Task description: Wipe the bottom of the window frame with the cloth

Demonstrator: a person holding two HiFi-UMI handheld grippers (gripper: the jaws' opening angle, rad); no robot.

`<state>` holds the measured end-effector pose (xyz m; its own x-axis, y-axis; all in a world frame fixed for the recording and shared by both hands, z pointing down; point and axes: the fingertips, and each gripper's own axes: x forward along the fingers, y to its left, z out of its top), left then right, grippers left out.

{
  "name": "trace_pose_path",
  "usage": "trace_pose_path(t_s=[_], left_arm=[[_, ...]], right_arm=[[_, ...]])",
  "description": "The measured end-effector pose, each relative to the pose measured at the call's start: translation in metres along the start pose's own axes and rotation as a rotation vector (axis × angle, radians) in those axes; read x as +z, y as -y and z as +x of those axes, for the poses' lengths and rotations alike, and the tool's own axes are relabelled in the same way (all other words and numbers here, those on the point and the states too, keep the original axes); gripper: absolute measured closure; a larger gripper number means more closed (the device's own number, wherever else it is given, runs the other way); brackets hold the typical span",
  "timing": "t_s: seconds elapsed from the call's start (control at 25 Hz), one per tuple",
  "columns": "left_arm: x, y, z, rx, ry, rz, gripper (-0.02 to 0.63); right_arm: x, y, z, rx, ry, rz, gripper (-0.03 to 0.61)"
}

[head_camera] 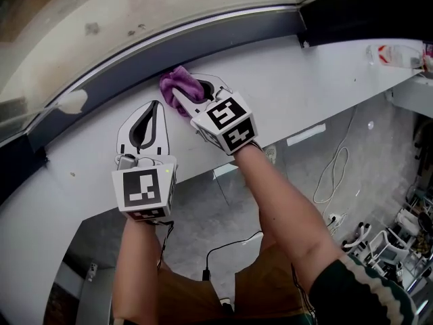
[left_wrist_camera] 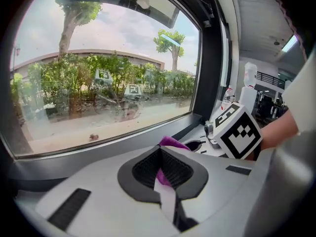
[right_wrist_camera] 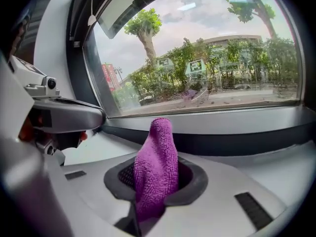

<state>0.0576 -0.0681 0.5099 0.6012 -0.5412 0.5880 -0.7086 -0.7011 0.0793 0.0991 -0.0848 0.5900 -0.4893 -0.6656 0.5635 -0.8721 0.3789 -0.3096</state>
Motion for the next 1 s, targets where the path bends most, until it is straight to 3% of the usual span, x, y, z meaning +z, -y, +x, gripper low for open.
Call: trace_pose_path(t_s=[0.56,0.76,1.0], left_arm=[[0.023,0.055,0.045,-0.080,-0.008,0.024,0.606],[0.030,0.074,0.067,-0.111,-0.015,0.034,0.606],[0.037,0.100,0.093,-0.156,-0.019,0.062,0.606]], right_arm=[[-0.009,0.067,-0.048,-0.085,0.004,0.028,0.483],[-0.016,0.087,-0.066,-0.101,-0.022,-0.004,0.483],[-0.025,0.124,-0.085,-0.137,-0.014,0.042,0.483]])
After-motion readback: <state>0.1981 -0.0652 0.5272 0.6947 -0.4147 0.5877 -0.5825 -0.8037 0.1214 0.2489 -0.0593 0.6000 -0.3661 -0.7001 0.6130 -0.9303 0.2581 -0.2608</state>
